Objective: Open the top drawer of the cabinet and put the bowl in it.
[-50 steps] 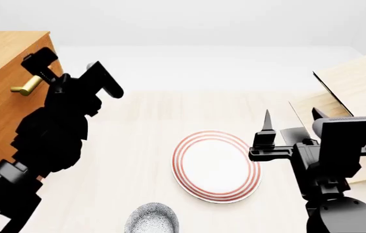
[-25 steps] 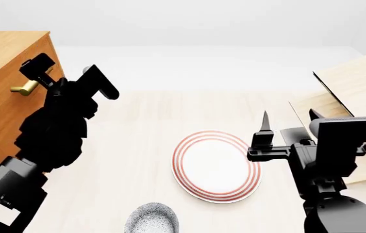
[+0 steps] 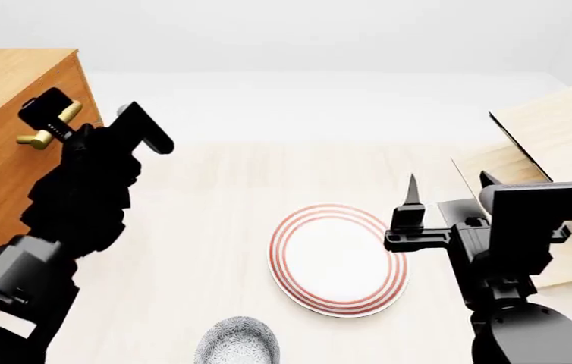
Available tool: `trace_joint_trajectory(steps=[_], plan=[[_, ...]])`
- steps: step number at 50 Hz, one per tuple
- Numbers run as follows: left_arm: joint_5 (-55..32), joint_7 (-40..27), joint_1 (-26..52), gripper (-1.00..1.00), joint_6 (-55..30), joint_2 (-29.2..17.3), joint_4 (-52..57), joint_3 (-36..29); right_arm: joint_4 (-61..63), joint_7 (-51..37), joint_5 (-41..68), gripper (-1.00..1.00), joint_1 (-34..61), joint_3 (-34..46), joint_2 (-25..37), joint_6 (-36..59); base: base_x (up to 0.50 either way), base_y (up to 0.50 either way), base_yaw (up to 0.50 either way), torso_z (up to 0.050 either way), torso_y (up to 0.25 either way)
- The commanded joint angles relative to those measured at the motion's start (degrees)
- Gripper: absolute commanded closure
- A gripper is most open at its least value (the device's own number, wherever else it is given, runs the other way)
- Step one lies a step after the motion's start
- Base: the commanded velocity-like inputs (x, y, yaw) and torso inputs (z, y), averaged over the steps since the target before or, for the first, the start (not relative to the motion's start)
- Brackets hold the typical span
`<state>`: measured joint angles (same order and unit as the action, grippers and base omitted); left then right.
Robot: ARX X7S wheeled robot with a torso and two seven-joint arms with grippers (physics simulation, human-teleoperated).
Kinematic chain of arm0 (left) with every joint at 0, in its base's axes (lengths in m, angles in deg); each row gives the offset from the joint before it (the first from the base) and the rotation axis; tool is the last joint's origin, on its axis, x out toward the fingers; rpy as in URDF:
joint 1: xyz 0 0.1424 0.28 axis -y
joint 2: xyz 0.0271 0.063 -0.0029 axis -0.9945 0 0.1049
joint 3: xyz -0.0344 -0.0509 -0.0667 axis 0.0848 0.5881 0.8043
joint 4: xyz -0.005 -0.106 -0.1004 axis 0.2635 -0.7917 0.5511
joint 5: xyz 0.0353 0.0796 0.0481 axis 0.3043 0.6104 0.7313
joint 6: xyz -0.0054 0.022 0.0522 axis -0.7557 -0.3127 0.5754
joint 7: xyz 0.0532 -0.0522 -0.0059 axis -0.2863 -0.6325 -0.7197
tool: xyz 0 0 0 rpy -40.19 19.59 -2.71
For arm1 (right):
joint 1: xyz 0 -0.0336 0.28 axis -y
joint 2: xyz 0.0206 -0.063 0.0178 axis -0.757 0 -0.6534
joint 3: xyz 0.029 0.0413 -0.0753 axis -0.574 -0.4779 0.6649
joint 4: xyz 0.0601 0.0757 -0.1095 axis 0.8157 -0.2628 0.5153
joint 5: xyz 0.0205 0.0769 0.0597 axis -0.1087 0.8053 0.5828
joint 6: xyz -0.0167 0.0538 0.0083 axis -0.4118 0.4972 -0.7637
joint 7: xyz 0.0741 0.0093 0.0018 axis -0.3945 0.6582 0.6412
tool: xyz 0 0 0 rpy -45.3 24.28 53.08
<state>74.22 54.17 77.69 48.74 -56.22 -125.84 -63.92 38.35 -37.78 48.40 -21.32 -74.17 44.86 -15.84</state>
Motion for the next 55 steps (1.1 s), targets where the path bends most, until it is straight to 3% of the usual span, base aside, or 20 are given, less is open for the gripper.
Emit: trace_joint_trajectory(steps=[1, 26, 53, 54, 55], plan=[[-0.43, -0.59, 1.36, -1.0, 2.14, 1.48, -6.04, 0.54, -0.85, -0.17, 0.04, -1.0, -0.09, 0.25, 0.11, -0.7, 0.0, 0.0, 0.0, 0.0, 0.0], [-0.65, -2.85, 6.12, -1.0, 10.8, 5.56, -24.84, 0.78, -1.93, -0.58, 0.32, -1.0, -0.64, 0.41, 0.33, -2.03, 0.0, 0.0, 0.0, 0.0, 0.0], [-2.4, -3.43, 6.55, -1.0, 9.89, 4.79, -25.61, 0.37, -2.33, -1.25, 0.81, -1.0, -0.15, 1.1, 0.52, -1.93, 0.0, 0.0, 0.0, 0.0, 0.0], [-2.47, -3.41, 6.54, 1.0, 9.9, 4.78, -25.59, 0.35, -2.35, -1.27, 0.84, -1.0, -0.12, 1.1, 0.53, -1.91, 0.0, 0.0, 0.0, 0.0, 0.0], [-2.56, -3.42, 6.54, 1.0, 9.91, 4.77, -25.57, 0.37, -2.33, -1.29, 0.88, -1.0, -0.11, 1.11, 0.55, -1.89, 0.0, 0.0, 0.0, 0.0, 0.0]])
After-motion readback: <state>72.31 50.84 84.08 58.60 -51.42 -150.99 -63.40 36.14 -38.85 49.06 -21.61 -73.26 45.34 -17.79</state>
